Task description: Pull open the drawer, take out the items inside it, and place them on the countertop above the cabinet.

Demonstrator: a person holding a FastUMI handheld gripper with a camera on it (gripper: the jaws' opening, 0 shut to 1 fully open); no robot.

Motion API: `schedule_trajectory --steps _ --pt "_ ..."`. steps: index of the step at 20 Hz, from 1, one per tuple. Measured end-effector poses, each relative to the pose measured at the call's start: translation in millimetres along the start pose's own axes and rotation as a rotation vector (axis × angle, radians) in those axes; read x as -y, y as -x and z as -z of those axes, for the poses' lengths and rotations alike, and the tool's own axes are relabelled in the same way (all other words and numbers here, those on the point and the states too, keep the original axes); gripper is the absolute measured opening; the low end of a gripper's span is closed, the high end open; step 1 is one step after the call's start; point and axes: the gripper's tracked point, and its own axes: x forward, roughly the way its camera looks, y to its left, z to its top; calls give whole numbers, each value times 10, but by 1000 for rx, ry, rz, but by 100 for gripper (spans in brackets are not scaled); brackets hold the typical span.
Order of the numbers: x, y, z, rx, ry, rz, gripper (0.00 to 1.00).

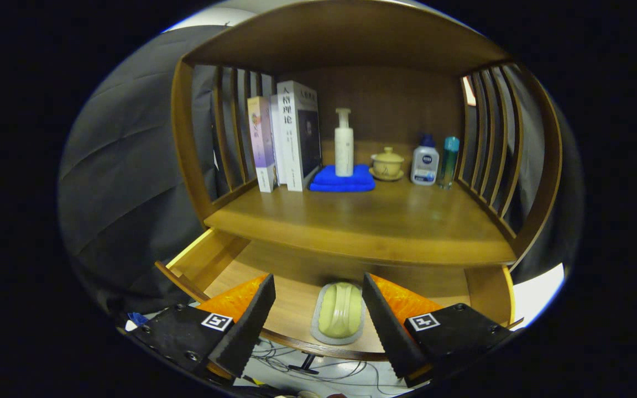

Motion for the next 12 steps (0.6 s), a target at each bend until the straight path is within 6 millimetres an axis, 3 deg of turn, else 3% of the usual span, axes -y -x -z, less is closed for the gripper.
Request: schedule_trajectory --steps 6,12 --pt "165 -385 230 -172 21 16 97" --pt "264 -585 383 -274 -2 39 98"
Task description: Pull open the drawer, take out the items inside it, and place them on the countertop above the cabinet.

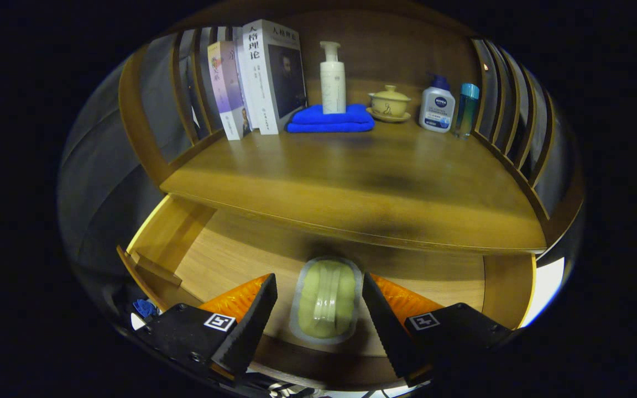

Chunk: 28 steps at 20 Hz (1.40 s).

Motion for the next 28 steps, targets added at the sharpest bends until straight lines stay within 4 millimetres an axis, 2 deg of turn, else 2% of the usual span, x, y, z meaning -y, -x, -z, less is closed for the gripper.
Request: schedule_trajectory --steps 5,8,10,15,24,28 --pt "-30 -153 60 -67 -41 -22 95" --pt "-66 -218 184 -119 -34 -26 84" --pt "-75 -264 183 -121 -49 -30 72" --pt "-62 -272 198 -109 -68 -29 16" --pt "-148 11 109 -24 -66 -81 16" --pt "-127 182 14 43 -74 -72 16"
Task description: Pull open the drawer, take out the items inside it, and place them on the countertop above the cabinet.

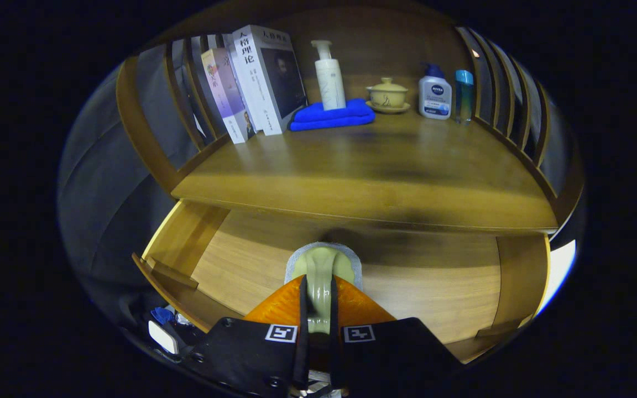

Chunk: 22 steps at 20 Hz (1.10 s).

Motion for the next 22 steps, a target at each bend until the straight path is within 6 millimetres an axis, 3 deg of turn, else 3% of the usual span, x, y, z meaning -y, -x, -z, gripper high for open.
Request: schedule_trajectory --steps 6,13,22 --pt "-1 287 -206 96 6 9 16" --pt "35 331 -135 125 0 20 16" --pt "-58 548 -198 209 -24 -9 16"
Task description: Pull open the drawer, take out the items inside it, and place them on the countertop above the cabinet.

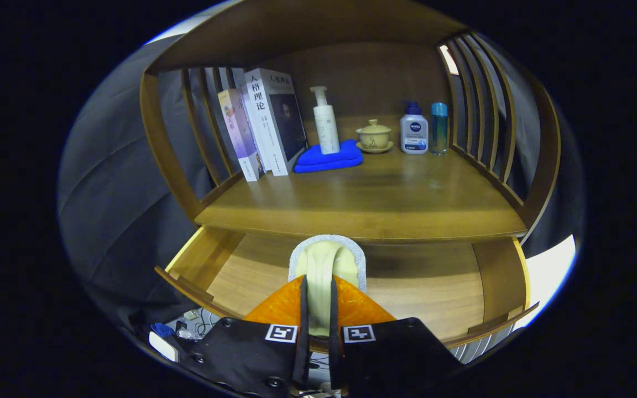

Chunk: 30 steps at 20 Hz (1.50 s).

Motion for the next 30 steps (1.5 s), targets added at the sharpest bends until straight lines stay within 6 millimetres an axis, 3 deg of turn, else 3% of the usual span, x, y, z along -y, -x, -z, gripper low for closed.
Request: schedule_trajectory --steps 6,13,22,28,30 --pt "-11 117 -403 80 -4 -3 16" --pt "0 1 -828 113 -37 4 16" --pt "90 -362 -1144 103 -88 39 16" --pt "184 -674 -1176 57 -119 65 16" --pt "212 -765 -1207 61 -132 75 20"
